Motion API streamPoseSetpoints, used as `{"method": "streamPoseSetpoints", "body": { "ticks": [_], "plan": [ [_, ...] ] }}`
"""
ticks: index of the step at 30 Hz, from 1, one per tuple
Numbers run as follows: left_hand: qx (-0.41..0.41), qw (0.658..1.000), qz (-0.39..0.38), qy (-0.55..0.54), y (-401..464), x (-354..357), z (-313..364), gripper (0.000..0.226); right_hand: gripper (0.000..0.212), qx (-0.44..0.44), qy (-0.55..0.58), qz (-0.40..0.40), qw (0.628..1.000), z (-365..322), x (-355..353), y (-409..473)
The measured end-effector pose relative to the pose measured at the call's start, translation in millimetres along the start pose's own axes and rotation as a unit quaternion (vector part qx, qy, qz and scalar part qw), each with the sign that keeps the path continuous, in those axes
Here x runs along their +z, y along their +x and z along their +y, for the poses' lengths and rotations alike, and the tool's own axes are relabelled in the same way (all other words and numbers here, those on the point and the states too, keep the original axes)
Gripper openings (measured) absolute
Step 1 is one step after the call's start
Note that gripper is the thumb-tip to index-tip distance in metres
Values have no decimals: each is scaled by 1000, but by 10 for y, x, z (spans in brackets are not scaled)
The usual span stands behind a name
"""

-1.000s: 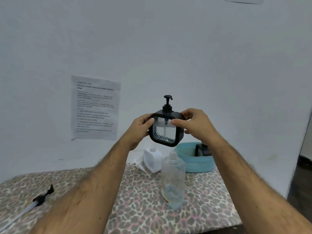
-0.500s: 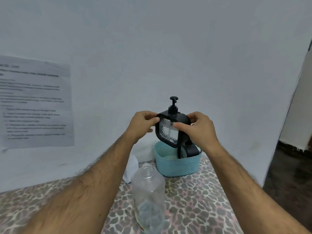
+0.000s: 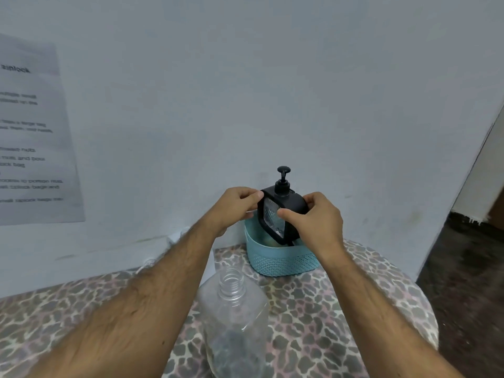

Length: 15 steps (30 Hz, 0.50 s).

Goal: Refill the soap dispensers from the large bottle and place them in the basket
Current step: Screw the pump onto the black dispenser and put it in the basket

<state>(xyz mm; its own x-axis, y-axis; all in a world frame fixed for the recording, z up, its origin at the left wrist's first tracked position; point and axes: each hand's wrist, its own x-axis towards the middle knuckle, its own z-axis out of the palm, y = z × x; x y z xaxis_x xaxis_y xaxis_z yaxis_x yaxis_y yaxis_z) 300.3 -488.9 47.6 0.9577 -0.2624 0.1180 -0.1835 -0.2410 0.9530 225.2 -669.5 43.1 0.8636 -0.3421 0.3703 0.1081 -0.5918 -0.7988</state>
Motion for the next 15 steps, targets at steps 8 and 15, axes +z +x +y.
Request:
{"method": "streamPoseSetpoints", "body": {
  "ticks": [8, 15],
  "plan": [
    [0, 1000, -25, 12, 121, 126, -192, 29, 45, -5, -109, 17, 994, 94, 213, -27],
    [-4, 990, -49, 131, 301, 112, -349, 42, 48, 4, -163, 7, 987, 213, 321, -60]
  ]
}}
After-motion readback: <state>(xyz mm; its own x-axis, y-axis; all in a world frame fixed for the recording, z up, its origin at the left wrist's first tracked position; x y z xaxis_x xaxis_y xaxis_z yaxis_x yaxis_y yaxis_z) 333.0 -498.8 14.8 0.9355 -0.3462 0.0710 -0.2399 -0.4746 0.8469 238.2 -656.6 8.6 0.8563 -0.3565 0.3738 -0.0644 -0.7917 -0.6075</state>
